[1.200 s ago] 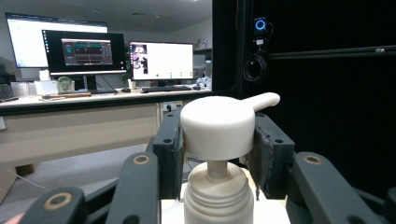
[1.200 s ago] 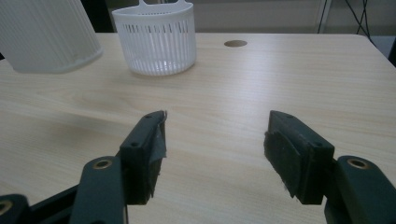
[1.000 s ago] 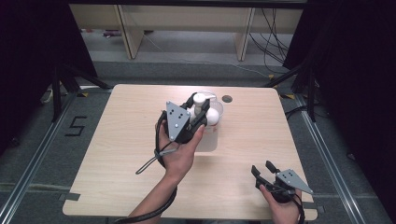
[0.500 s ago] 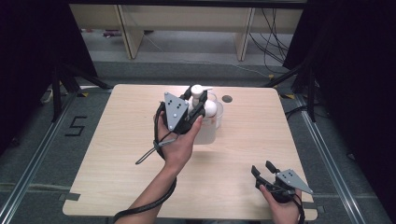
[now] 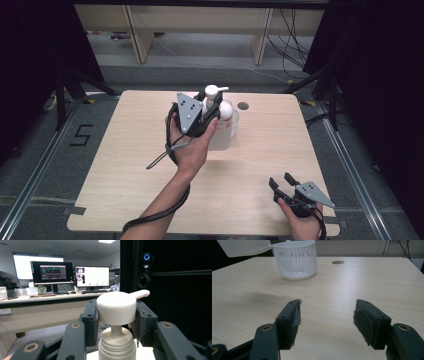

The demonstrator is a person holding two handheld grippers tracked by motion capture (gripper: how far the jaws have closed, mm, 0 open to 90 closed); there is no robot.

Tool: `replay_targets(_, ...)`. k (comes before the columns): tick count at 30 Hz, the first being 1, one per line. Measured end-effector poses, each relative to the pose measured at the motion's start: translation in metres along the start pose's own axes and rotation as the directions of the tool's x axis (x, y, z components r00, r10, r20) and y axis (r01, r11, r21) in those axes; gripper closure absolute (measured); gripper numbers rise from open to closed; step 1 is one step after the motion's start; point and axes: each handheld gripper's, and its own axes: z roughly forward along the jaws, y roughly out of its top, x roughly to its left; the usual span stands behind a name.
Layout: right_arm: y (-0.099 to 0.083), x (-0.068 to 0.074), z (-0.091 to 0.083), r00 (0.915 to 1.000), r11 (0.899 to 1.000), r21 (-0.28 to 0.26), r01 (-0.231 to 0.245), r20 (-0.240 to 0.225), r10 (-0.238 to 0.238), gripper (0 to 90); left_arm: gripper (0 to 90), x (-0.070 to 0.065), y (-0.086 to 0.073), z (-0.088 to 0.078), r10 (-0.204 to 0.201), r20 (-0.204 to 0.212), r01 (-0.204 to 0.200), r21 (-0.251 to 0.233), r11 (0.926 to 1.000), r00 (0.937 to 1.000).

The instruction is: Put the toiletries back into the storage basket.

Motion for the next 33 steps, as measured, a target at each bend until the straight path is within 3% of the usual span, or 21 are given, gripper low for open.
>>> replay_targets(1,0.000,-0.003,0.000,0.9992,0.999,-0.008,0.039,0.005,-0.039,38.5,59.3,0.000,0.000,0.002,-0.002,0.000,0.002,0.001,1.0000,1.0000)
replay_targets(3,0.000,-0.004,0.001,0.9990,0.999,-0.010,0.044,0.006,-0.044,38.5,59.3,0.000,0.000,0.005,-0.002,0.000,0.002,0.000,1.0000,1.0000)
replay_targets(4,0.000,0.000,0.000,1.0000,1.000,0.002,-0.003,-0.001,0.003,38.5,59.3,0.000,0.000,0.006,0.000,0.000,0.000,0.002,1.0000,1.0000)
replay_targets(6,0.000,0.000,0.000,1.0000,1.000,0.001,-0.002,-0.001,0.002,38.5,59.2,0.000,0.000,0.007,0.004,0.002,-0.004,0.005,1.0000,1.0000)
replay_targets(7,0.000,0.002,-0.001,0.9997,1.000,0.016,-0.024,-0.004,0.024,38.5,59.3,0.000,0.001,0.008,0.006,0.003,-0.006,0.008,0.9999,1.0000)
replay_targets(22,-0.001,0.001,0.001,0.9996,1.000,0.009,-0.021,-0.016,0.022,38.4,59.3,0.002,0.006,0.021,0.015,0.007,-0.015,0.011,0.9998,0.9999)
replay_targets(23,-0.001,-0.002,0.002,0.9998,1.000,0.002,0.003,-0.021,-0.003,38.4,59.3,0.002,0.008,0.022,0.015,0.009,-0.015,0.009,0.9998,0.9999)
replay_targets(25,-0.001,0.000,0.001,0.9997,1.000,0.006,-0.023,-0.013,0.023,38.4,59.3,0.003,0.009,0.024,0.017,0.009,-0.017,0.007,0.9998,0.9998)
replay_targets(26,-0.001,-0.003,0.002,0.9996,1.000,-0.003,0.025,-0.011,-0.025,38.4,59.3,0.003,0.009,0.025,0.020,0.012,-0.020,0.009,0.9998,0.9997)
replay_targets(33,-0.002,-0.002,0.002,0.9997,1.000,-0.005,0.025,-0.009,-0.025,38.4,59.3,0.003,0.011,0.029,0.024,0.010,-0.025,0.008,0.9997,0.9997)
